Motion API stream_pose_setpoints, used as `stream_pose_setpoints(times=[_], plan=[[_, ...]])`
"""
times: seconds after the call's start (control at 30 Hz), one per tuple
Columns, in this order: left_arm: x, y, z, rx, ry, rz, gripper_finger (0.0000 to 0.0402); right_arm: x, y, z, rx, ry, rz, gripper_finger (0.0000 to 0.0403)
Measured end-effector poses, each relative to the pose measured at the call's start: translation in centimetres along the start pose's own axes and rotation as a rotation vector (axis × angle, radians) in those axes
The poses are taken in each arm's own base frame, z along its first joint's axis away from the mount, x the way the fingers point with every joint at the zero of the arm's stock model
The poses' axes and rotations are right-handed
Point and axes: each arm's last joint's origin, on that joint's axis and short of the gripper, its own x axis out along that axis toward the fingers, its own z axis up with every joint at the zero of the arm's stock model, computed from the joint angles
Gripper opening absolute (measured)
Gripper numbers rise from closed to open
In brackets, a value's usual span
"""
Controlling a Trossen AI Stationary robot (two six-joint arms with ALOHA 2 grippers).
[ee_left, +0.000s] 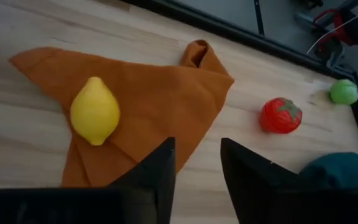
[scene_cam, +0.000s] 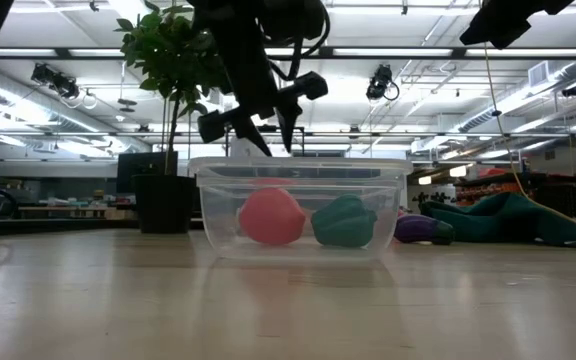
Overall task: Pick and placing Produce into tupperware
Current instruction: Put the lemon into the transparent bin
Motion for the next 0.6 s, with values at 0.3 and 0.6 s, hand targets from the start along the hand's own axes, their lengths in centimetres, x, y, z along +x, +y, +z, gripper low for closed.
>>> stream_pose_setpoints(times=[0.3, 0.6], plan=[[0.4, 0.2, 0.4, -0.008, -0.002, 0.024, 0.0115, 0.0, 0.0, 0.0, 0.001, -0.001, 0.0, 0.0077], [2.2, 1.1, 1.8, -0.078, 0.037, 0.125, 0.0186, 0.0, 0.0, 0.0, 0.002, -0.002, 0.001, 0.0077]])
